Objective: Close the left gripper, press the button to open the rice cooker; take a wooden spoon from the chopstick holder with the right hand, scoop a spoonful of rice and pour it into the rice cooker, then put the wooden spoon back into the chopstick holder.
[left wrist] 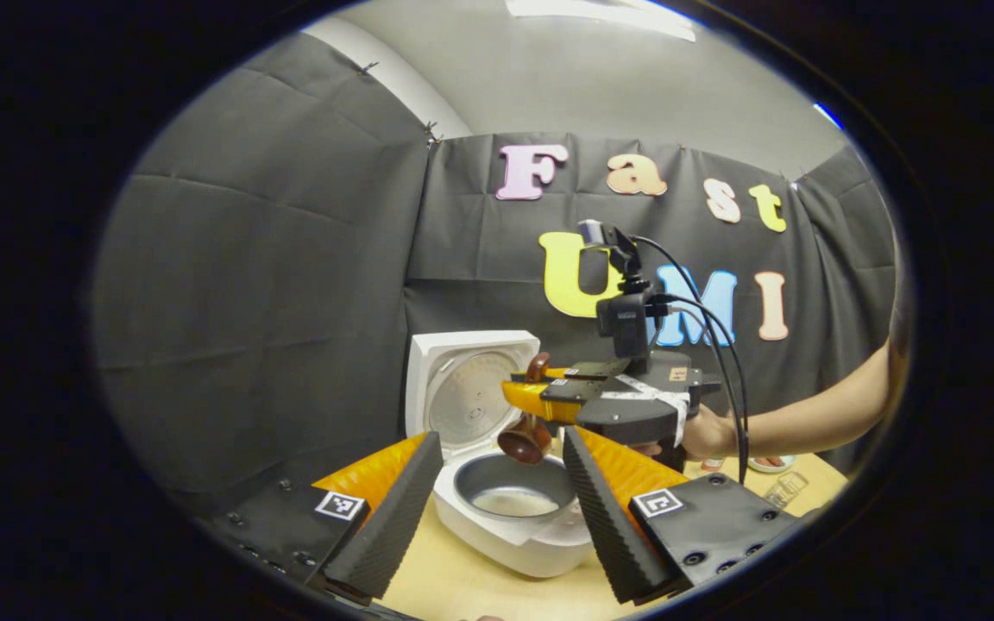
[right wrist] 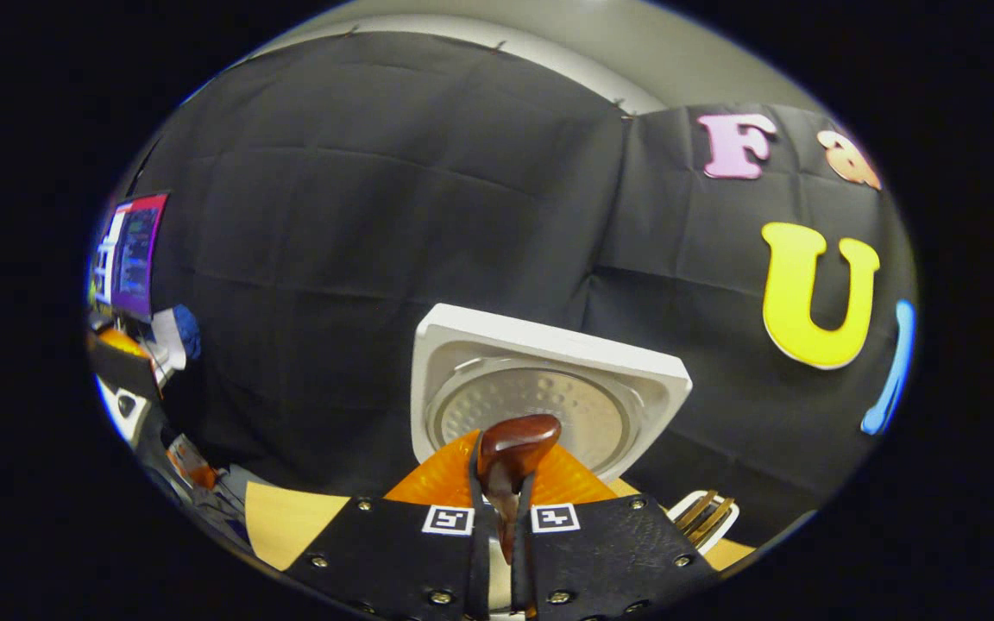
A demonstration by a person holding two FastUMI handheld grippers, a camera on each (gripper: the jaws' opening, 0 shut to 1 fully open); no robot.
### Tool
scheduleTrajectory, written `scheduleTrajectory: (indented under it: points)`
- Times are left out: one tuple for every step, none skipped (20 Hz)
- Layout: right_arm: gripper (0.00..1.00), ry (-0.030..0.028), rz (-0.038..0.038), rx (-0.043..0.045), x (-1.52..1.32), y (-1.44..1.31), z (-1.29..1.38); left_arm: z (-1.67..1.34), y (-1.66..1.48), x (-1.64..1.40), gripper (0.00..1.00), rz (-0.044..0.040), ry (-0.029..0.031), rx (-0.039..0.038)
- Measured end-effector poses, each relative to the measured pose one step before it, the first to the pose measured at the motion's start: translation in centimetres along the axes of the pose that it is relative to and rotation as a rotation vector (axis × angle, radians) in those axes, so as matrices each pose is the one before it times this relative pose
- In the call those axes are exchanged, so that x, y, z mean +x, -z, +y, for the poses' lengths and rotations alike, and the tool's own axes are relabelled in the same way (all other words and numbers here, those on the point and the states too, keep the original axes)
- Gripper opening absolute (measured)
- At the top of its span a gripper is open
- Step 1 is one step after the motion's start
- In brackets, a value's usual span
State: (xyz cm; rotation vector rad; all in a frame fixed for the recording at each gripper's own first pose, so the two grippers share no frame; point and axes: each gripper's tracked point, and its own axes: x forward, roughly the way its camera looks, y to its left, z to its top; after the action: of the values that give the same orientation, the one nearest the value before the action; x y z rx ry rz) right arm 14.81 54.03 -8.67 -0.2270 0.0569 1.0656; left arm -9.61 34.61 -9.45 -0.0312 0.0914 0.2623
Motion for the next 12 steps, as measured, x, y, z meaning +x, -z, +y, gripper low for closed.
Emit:
scheduleTrajectory:
  points:
    - [0.1,0.01678,-0.00589,0.09258,-0.227,-0.047,-0.921,-0.3,-0.217,-0.003,0.97,-0.00365,0.00509,0.00012]
    - [0.1,0.01744,-0.00836,0.10012,-0.271,-0.072,-1.105,-0.409,-0.07,0.065,0.97,-0.00151,0.00705,0.00058]
    - [0.1,0.01796,-0.00516,0.10131,-0.319,-0.184,-1.276,-0.462,-0.2,0.038,0.96,-0.00242,0.00933,0.00079]
    - [0.1,0.01646,-0.00665,0.09695,-0.44,-0.283,-1.235,-0.384,-0.218,0.081,0.96,-0.00222,0.01106,0.00117]
    - [0.1,0.01471,-0.00807,0.08581,-0.69,-0.342,-1.249,-0.554,-0.223,0.259,0.97,-0.00176,0.01323,0.00208]
    - [0.1,0.01425,-0.00767,0.07896,-0.798,-0.262,-1.372,-0.534,-0.097,0.19,0.97,-0.00012,0.01224,0.00325]
    - [0.1,0.01364,-0.01117,0.07479,-1.094,-0.68,-1.173,-0.562,-0.138,0.249,0.97,-0.00048,0.01349,0.00471]
    - [0.1,0.01025,-0.01384,0.07516,-1.421,-0.724,-0.926,-0.619,-0.283,0.267,0.96,-0.0012,0.01409,0.00295]
    - [0.1,0.00615,-0.01501,0.0718,-1.138,-0.779,-0.851,-0.637,-0.178,0.316,0.96,-0.00109,0.01481,-0.00041]
    - [0.1,0.00508,-0.01721,0.07112,-0.857,-0.435,-0.943,-0.617,-0.053,0.381,0.97,-0.00007,0.0156,-0.00338]
    - [0.1,0.00546,-0.01499,0.07299,-1.176,-0.615,-0.832,-0.802,-0.024,0.241,0.96,0.00086,0.01536,-0.00497]
    - [0.1,0.00954,-0.02101,0.06454,-1.239,-0.884,-0.833,-0.869,-0.16,0.232,0.97,0.00059,0.01457,-0.00479]
